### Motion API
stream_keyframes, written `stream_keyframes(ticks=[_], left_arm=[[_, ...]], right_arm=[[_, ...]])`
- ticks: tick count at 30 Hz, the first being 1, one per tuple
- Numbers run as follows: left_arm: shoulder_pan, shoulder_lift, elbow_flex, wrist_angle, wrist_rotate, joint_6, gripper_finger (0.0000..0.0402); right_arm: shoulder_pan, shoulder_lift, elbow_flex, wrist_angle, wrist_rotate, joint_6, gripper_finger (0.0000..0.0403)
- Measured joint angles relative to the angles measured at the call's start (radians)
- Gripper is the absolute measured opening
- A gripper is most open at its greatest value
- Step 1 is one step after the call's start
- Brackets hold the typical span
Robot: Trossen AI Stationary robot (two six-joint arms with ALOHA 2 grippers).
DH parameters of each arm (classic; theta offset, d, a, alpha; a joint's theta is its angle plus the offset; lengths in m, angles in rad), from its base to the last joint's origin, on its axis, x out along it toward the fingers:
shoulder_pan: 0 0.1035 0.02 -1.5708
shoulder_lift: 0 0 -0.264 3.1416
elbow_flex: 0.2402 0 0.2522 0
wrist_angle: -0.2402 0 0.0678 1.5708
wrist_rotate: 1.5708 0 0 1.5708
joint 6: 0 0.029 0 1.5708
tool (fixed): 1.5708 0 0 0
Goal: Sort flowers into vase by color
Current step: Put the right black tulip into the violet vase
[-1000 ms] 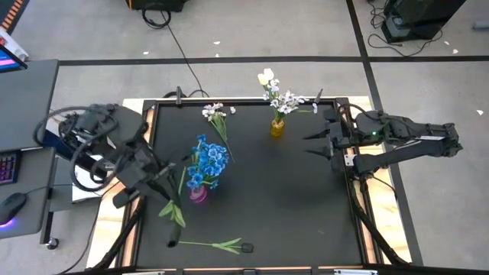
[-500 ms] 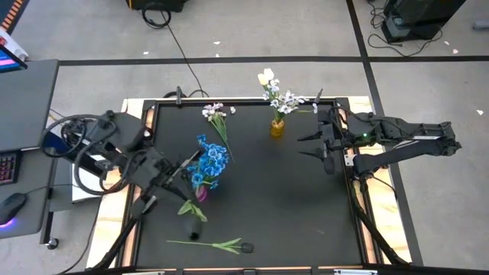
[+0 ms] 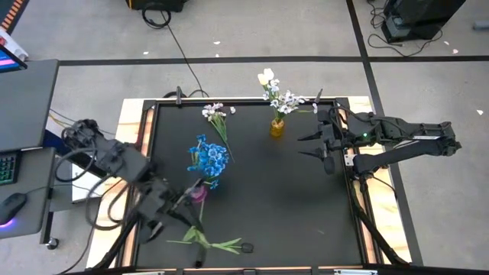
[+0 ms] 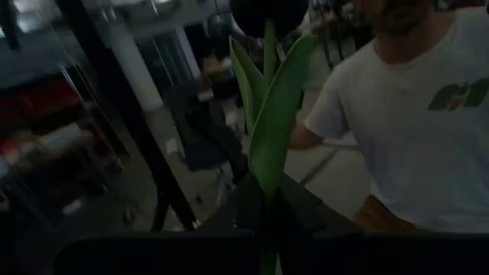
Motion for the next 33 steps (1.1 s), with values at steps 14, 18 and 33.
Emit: stream_keyframes(ticks=[14, 18, 33], left_arm=[[-0.146, -0.32, -0.658, 0.522, -0.195, 0.049, 0.0022], [-0.144, -0.427, -0.81, 0.618, -0.218, 0.046, 0.0022], [-0.106, -0.644, -1.081, 0.672, -0.351, 0.019, 0.0022]], right_arm=[[0.0, 0.0, 0.0, 0.013, 0.0, 0.024, 0.019], [0.0, 0.0, 0.0, 0.015, 0.002, 0.045, 0.019], [0.0, 0.0, 0.0, 0.064, 0.006, 0.069, 0.019]])
